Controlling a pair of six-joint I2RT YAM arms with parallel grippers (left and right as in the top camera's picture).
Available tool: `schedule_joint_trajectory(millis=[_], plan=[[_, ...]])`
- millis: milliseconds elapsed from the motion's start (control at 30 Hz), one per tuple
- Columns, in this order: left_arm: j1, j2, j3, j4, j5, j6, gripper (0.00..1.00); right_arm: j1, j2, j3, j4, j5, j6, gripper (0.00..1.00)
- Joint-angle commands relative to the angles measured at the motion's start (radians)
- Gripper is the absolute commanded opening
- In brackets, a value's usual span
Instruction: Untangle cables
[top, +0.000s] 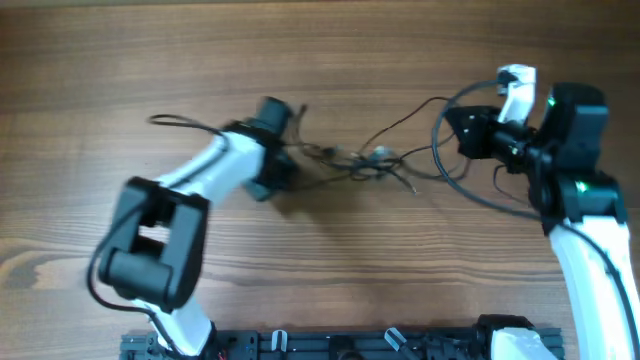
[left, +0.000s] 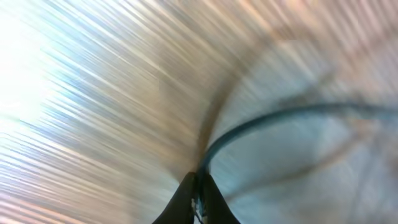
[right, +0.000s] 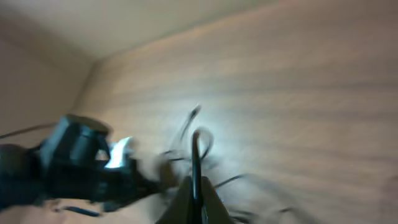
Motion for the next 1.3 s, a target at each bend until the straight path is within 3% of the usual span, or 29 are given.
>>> schedule_joint_trajectory(millis=[0, 133, 333, 500, 567, 700, 833, 933, 1033, 1267], plan=[[0.224, 0.037, -0.041, -0.066, -0.161, 0.051, 0.04, -0.002, -0.069, 0.036, 0.02, 0.311, -0.023, 0.04], [0.37, 0.037, -0.041, -0.087, -0.156, 0.12, 0.04, -0.026, -0.069, 0.075, 0.046, 0.445, -0.034, 0.04], [0.472, 0.037, -0.042, -0.089, -0.158, 0.191, 0.04, -0.141, -0.02, 0.182, 0.01, 0.575, 0.011, 0.04], [0.482, 0.037, -0.042, -0.084, -0.119, 0.192, 0.04, -0.272, 0.001, 0.311, -0.074, 0.391, -0.024, 0.04], [0.473, 0.037, -0.042, -0.08, -0.057, 0.192, 0.04, -0.278, -0.001, 0.32, -0.08, 0.422, -0.022, 0.04], [0.45, 0.037, -0.042, -0.079, -0.102, 0.192, 0.04, -0.289, 0.008, 0.321, -0.068, 0.896, 0.111, 0.04], [0.451, 0.037, -0.042, -0.104, -0.276, 0.188, 0.04, -0.357, 0.045, 0.321, -0.017, 1.096, 0.062, 0.04], [0.469, 0.037, -0.042, -0.116, -0.36, 0.188, 0.04, -0.432, 0.079, 0.321, -0.029, 1.069, 0.075, 0.04], [0.496, 0.037, -0.042, -0.12, -0.351, 0.184, 0.04, -0.496, 0.125, 0.321, -0.056, 0.881, 0.098, 0.04], [0.527, 0.038, -0.042, -0.126, -0.345, 0.161, 0.04, -0.505, 0.158, 0.323, -0.021, 0.727, 0.082, 0.04]])
